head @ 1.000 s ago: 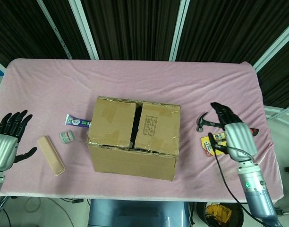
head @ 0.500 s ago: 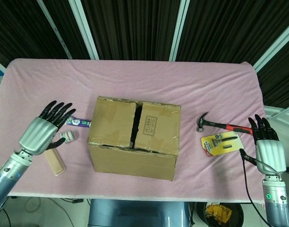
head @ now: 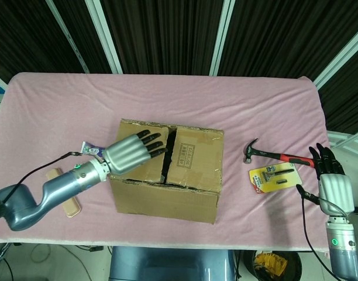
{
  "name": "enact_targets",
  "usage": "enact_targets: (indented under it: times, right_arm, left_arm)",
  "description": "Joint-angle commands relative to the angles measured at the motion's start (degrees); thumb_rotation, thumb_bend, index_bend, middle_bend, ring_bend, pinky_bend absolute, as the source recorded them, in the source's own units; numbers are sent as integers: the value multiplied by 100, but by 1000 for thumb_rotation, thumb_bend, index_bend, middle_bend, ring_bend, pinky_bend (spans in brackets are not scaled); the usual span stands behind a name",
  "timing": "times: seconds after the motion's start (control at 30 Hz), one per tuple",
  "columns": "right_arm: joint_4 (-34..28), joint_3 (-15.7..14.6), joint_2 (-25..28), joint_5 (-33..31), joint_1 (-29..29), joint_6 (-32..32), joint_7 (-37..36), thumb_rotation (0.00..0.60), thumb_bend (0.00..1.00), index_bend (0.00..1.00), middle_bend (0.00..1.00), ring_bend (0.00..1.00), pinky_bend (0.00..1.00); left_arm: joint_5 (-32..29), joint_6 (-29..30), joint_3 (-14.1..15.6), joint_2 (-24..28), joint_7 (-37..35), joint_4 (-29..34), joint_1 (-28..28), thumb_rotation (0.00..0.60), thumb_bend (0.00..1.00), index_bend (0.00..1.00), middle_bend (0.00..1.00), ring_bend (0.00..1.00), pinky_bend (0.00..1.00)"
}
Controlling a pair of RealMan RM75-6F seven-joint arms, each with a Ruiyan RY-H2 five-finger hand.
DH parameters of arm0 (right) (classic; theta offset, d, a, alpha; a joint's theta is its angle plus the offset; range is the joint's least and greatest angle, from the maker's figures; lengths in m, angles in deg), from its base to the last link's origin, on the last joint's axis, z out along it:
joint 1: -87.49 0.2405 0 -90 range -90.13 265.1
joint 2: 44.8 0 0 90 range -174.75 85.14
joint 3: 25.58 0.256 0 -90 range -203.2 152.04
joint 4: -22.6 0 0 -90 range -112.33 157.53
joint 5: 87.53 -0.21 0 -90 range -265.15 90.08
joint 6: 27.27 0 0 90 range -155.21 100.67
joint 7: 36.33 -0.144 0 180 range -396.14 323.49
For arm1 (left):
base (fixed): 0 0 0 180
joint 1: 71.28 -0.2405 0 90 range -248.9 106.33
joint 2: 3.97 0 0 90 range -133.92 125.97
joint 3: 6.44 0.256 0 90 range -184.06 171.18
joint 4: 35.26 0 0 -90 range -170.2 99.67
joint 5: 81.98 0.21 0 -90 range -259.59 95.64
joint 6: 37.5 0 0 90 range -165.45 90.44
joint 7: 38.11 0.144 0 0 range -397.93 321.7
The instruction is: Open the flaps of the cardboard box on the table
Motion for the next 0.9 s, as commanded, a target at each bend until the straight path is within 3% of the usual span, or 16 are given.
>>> enact_targets:
  times: [0.03, 0.2, 0.47, 0.7, 0.9]
  right_arm:
    - [29, 11, -22, 31, -17, 31, -30, 600, 245, 0, 0, 0, 215]
    - [69, 36, -46, 79, -38, 82, -55, 600, 248, 0, 0, 0, 215]
    - [74, 103, -43, 74, -75, 137, -125, 600, 256, 0, 0, 0, 215]
    - [62, 128, -54, 123, -96, 200, -116, 600, 259, 0, 0, 0, 215]
    - [66, 159, -68, 166, -123, 198, -96, 600, 270, 0, 0, 0, 215]
  left_arm:
    - [-32, -281, -43, -343, 180, -235, 366, 600, 820, 185, 223, 112, 237]
    - [-262, -589, -9, -727, 284, -499, 731, 600, 845, 212, 266, 154, 282]
    - [-518, -763, 164, -1105, 606, -737, 1002, 600, 934, 318, 426, 286, 344]
    - [-778, -748, 375, -1267, 967, -916, 1108, 600, 968, 330, 449, 297, 342]
    - [-952, -701, 480, -1328, 1203, -979, 1214, 600, 1000, 441, 609, 412, 426]
